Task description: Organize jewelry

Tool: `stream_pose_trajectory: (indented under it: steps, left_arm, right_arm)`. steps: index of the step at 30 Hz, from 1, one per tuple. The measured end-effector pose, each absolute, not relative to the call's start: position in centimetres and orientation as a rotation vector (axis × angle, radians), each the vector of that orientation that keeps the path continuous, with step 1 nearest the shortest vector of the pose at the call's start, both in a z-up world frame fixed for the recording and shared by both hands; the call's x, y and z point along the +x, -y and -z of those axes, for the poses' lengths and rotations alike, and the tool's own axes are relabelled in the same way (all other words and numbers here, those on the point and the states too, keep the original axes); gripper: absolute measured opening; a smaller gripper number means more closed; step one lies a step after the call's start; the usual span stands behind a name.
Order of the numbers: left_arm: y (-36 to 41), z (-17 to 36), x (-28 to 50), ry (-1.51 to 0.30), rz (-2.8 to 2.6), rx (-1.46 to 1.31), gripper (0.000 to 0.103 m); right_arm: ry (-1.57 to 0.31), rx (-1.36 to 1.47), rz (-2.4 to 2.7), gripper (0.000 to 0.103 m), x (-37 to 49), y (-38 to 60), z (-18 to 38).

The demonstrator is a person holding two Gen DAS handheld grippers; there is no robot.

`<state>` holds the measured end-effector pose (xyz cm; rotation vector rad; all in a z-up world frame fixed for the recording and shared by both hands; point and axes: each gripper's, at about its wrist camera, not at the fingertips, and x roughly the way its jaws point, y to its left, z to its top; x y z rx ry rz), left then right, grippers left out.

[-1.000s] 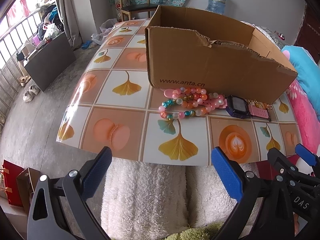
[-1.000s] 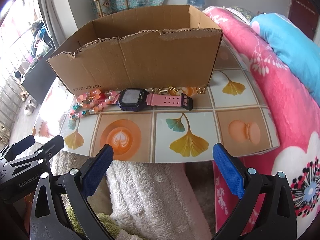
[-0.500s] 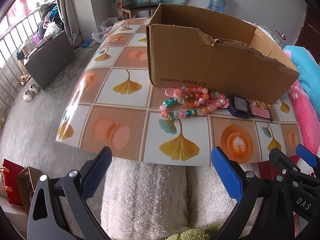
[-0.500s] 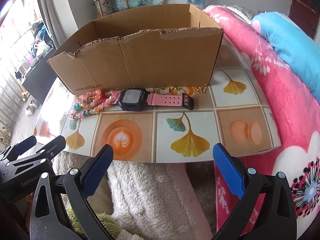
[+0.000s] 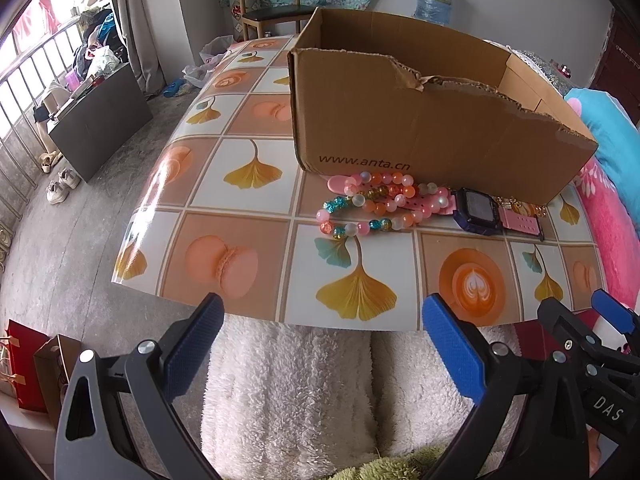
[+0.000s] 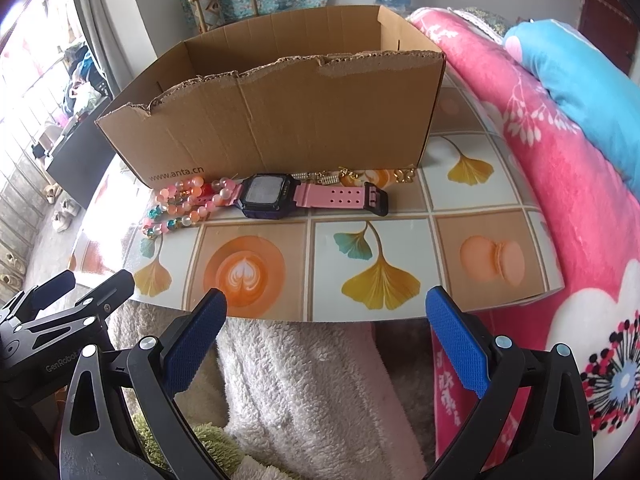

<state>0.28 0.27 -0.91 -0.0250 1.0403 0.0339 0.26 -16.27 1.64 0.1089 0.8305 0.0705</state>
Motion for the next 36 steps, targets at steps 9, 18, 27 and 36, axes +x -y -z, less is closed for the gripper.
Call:
stream_pose_trajectory:
  steps: [9, 18, 27, 36]
  left_arm:
    - [-0.2, 0.9, 0.3, -1.043, -0.033, -0.026, 0.098]
    - [-0.4, 0.7, 0.4, -1.037, -0.04, -0.029, 0.098]
    - [-1.0, 0.0, 0.8, -1.026, -0.045, -0.034, 0.098]
    - [-1.4, -0.1, 1.4, -1.026, -0.026, -0.021, 0.098]
  right_arm:
    - [-0.833, 0.114, -0.069, 0.096, 0.2, 16.2, -1.5]
    - [-0.83, 0.116, -0.08, 0.096, 0.4, 16.0, -1.9]
    - [-0.825, 0.115, -0.088, 0.096, 0.7, 15.7, -2.8]
    - [-0.835, 0.139, -0.066, 0.096, 1.0, 16.3, -3.3]
